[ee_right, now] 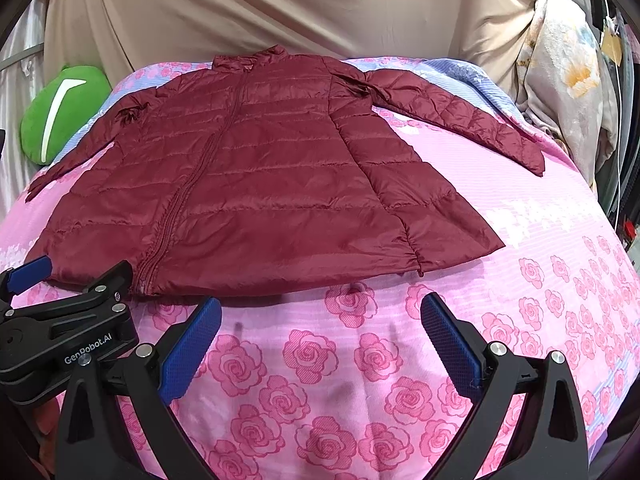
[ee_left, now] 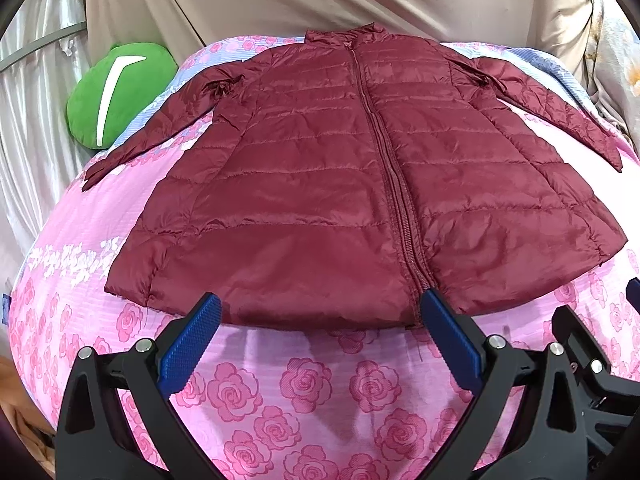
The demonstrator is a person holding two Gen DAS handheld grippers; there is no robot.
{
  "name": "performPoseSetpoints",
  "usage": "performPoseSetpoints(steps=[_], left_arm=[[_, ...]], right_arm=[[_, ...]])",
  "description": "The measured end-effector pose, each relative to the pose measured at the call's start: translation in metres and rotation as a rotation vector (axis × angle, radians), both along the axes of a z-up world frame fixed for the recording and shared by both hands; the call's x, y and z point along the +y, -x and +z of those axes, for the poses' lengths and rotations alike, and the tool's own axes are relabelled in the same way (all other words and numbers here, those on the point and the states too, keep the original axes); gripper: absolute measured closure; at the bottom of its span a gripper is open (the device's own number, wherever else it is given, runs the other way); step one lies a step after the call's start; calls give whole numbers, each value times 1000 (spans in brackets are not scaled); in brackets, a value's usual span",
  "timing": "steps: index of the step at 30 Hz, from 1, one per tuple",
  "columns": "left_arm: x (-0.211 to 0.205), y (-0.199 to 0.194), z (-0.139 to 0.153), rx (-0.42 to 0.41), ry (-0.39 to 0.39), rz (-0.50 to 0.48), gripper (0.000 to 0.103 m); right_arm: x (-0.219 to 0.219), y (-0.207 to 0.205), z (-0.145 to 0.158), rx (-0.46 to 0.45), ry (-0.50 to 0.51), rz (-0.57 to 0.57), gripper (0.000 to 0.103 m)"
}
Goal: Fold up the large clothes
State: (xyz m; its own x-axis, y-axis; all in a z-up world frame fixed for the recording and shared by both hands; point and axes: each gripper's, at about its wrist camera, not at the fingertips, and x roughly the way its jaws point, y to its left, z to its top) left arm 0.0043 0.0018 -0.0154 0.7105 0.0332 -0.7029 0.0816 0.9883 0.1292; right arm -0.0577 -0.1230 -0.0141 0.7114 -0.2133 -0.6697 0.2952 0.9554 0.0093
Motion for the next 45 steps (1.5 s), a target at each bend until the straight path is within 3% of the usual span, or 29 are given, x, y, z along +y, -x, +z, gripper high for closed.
performPoseSetpoints(steps=[45], left_arm=[[2,-4,-4,16,3,6,8]], right_arm=[[1,-2,-5,12,4,-6,5]])
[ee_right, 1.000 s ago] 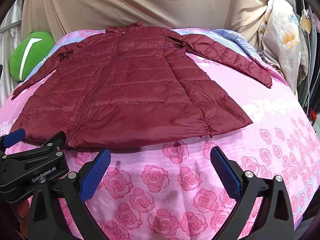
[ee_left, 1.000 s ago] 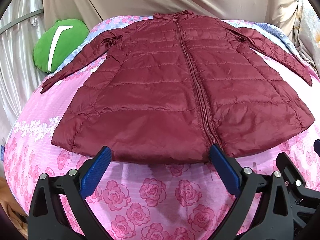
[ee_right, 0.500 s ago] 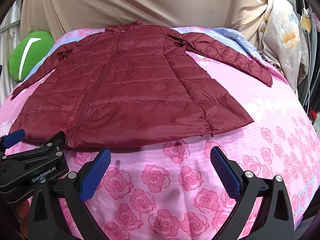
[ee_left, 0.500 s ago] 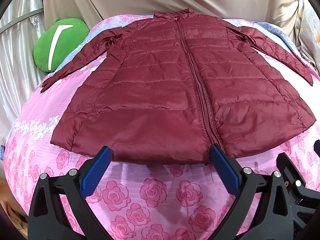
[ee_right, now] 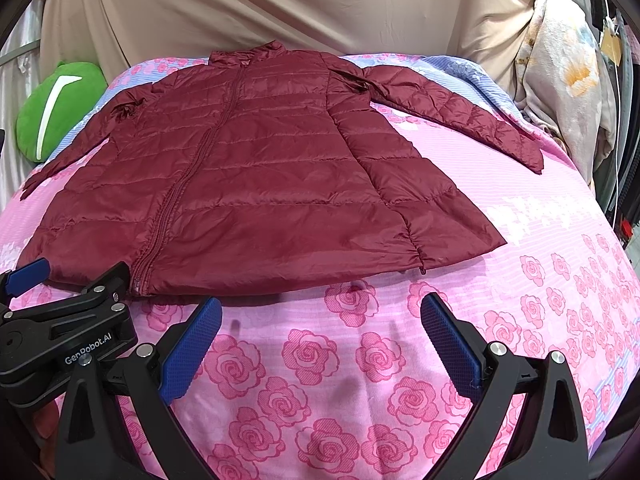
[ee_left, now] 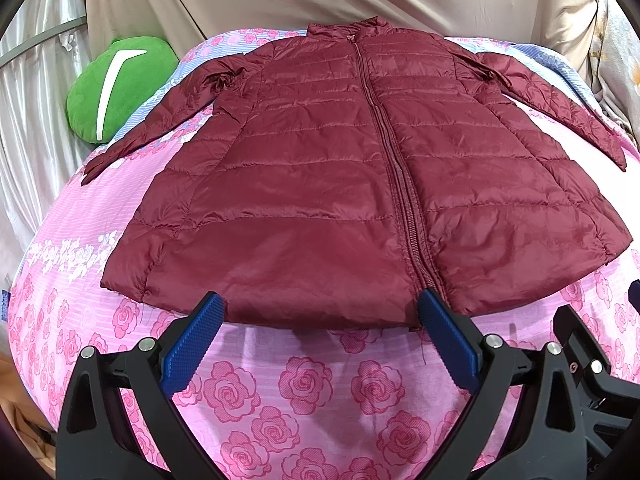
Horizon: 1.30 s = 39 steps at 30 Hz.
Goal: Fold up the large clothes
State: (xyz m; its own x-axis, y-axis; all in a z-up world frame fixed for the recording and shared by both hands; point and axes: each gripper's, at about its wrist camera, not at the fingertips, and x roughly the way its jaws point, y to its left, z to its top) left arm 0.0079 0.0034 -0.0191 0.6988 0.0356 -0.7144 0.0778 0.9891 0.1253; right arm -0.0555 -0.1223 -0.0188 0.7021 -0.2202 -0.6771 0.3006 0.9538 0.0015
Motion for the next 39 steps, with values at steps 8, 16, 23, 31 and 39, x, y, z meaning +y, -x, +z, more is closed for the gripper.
performPoseSetpoints(steps=[8,16,23,31,39], left_arm=[[0,0,0,0,0,0,8],[0,-1,0,1,-1,0,9],[3,0,-5,5,-1,-1,9],[21,-16,6,-16,42,-2,8],[46,-62,23,-24,81,-23,8]], right_arm=[[0,0,0,2,-1,0,5],[1,-1,0,2,0,0,5],[-2,2,-2,7,-5,3,5],[-65,-13,4,-3,-102,-49,5],[-245,-44,11,-77,-215,-295,5]])
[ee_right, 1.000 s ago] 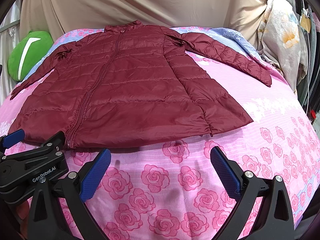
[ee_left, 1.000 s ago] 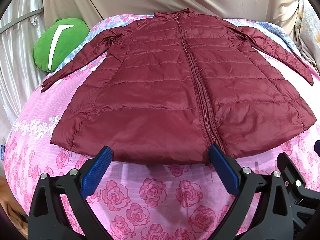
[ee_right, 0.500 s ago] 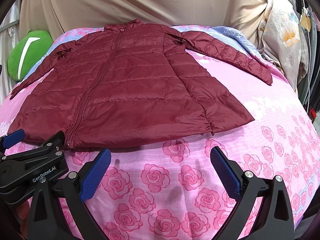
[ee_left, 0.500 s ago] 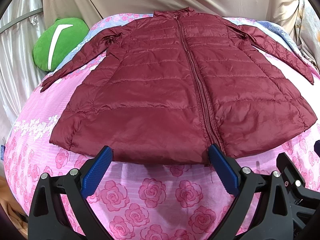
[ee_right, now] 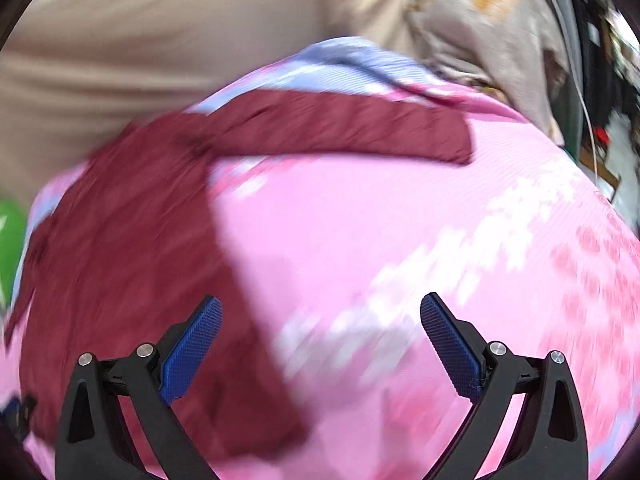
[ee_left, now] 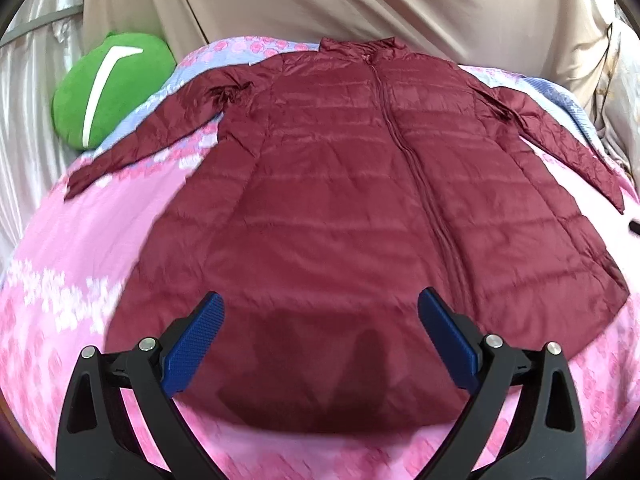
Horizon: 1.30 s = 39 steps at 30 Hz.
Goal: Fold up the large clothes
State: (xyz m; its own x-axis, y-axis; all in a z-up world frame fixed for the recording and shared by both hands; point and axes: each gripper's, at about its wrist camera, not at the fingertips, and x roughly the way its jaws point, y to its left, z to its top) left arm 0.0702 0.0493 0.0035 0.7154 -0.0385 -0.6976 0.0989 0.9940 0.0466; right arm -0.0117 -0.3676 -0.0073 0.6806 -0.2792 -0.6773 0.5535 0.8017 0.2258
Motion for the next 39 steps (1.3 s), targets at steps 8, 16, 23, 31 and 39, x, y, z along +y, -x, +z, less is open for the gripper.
performPoseSetpoints(steps=[8,16,23,31,39], left_arm=[[19,-59,15,3,63,17,8],[21,-106,17,8,75,31,8],[20,-129,16,35,84,20,7],[16,-157,47,-33,133,2,7],[22,-188,71,-125,169,-3,7]], right_arm=[[-157,-58,-29,12,-185,-204,7],[-220,-91,-40,-34,-282,-331,33],[-207,-129,3,-117,-239,-239,95],[-75,-239,138,-329,-68,155,95],[134,-352,164,-351,-1,615,95]])
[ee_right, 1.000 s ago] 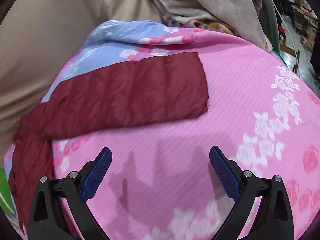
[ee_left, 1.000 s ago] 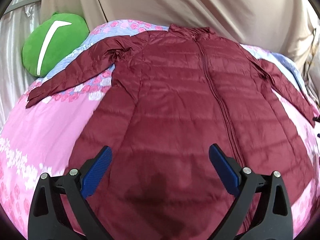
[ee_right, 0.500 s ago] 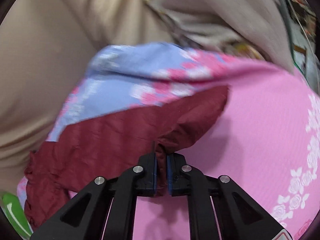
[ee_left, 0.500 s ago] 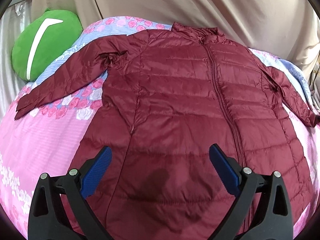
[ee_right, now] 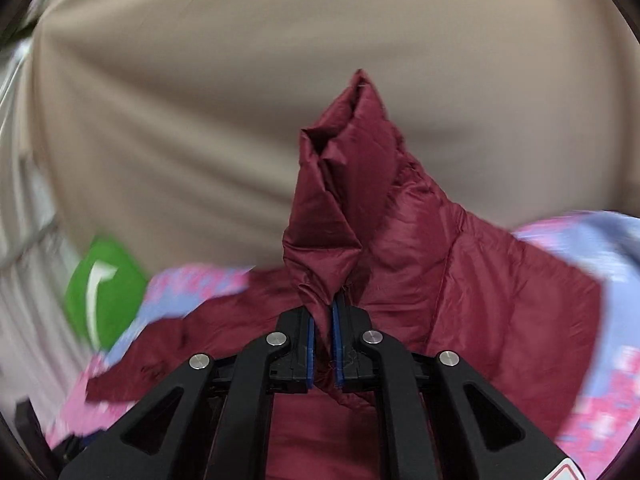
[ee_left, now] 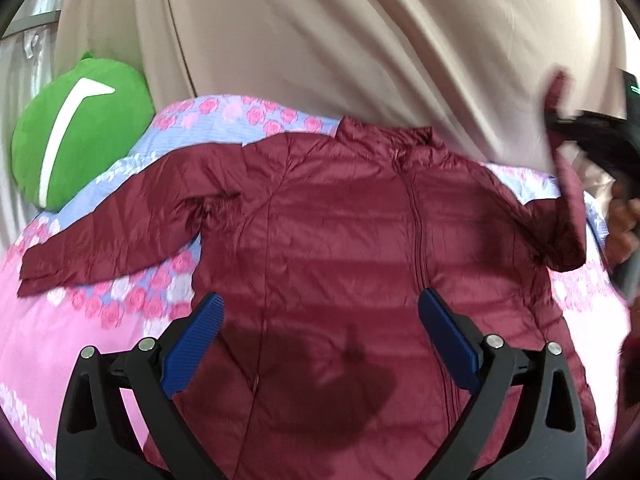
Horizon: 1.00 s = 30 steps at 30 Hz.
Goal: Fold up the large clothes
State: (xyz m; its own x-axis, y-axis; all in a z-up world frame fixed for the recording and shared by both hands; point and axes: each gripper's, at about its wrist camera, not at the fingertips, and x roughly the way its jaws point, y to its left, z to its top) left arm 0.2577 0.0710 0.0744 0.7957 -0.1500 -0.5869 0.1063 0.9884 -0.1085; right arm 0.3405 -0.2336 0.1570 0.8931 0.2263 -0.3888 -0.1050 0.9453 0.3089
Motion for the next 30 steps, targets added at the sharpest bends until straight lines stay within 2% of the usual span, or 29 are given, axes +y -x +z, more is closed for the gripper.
performPoseSetpoints(steps=[5,8,11,13,14,15,17,20,21,23,24,25,27,28,29,30], left_arm=[[11,-20,-4,2,15,-1,7],[19,-33,-12,14,22,0,7],[27,-49,-24,39,20,7,7],[31,-59,-32,72,35,-4,7],[32,-65,-35,87,48,-10,7],[33,-69,-38,96,58,-12,7],[31,-88,-44,124,99,-34,7],[19,-116,-56,180,116,-59,7],[14,-123,-59,190,121,-70,7],[2,-137,-67,201,91,-81,8],[-2,-142,-71,199,84,-89,9],[-5,-146,-75,201,79,-89,15],[-9,-154,-81,240,84,-128,68],[-9,-157,-83,256,97,-140,79],[-7,-158,-83,264,123,-153,98],[-5,-159,-79,253,141,-154,99]], right_arm=[[121,-54,-51,113,85,206,94],[175,-67,-87,187,143,295,89],[213,-70,-120,249,198,370,76],[204,-58,-123,242,181,416,74],[192,-49,-116,219,160,427,69],[184,-40,-104,187,144,427,57],[158,-19,-76,87,121,387,43],[114,0,-53,54,103,306,43],[93,9,-50,55,117,241,43],[57,21,-54,66,144,139,43],[34,30,-62,91,182,50,43],[14,36,-67,117,206,-8,43],[-24,49,-93,196,236,-97,42],[-36,54,-104,228,246,-125,42],[-48,58,-114,259,255,-144,42],[-57,62,-125,287,266,-159,42]])
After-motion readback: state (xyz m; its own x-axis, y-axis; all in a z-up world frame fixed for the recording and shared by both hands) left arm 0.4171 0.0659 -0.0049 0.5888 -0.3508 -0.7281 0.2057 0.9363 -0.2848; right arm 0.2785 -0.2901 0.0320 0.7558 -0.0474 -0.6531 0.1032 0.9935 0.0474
